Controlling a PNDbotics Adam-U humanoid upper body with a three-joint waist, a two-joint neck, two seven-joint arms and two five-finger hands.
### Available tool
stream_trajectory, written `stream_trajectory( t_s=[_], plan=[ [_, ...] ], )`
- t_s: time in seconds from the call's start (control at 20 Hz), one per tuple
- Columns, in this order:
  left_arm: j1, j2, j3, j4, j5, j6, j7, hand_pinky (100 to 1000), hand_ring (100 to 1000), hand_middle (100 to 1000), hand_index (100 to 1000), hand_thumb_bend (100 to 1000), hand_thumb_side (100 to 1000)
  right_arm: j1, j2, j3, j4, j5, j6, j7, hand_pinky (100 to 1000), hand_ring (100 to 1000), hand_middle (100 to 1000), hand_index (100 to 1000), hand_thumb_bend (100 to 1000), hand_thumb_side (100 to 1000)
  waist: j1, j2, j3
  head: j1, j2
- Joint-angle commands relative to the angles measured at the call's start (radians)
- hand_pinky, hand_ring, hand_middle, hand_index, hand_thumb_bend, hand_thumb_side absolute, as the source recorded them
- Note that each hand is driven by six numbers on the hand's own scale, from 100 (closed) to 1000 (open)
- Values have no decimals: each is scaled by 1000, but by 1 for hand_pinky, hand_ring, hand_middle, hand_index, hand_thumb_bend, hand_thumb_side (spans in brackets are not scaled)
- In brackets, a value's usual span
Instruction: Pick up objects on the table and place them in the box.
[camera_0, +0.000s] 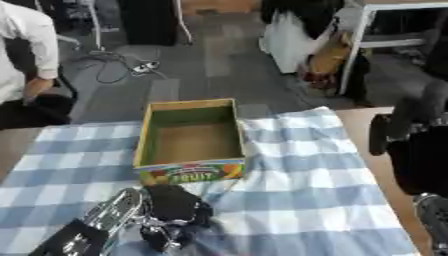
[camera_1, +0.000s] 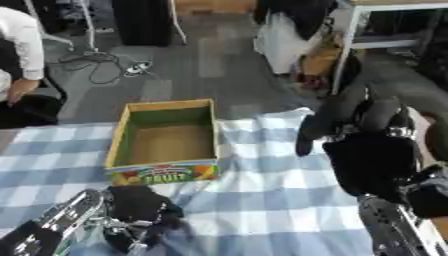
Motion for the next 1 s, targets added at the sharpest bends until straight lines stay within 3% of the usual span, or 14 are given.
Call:
stream_trajectory(
  t_s=[0.05,0.3,0.5,1.0],
  plan=[
    [3,40,12,0,56,26,52,100,100,279,505,100,455,-7,-18,-2,-11,3,-292,286,528,641,669,700,100,800,-3,-10,5,7,-2],
    [32,69,11,-59,211,63,87,100,100,158,304,100,532,-3,-20,-3,-11,8,-297,286,527,640,669,700,100,802,-4,-9,11,4,-6],
    [50,102,18,-152,337,112,109,100,100,110,223,100,547,1,-23,-1,-11,12,-303,286,527,640,669,700,100,803,-5,-10,16,4,-7],
    [84,190,83,-343,433,250,196,100,100,100,171,100,576,9,-27,-1,-11,12,-316,286,528,640,669,700,100,803,-5,-9,26,0,-5]
  ],
)
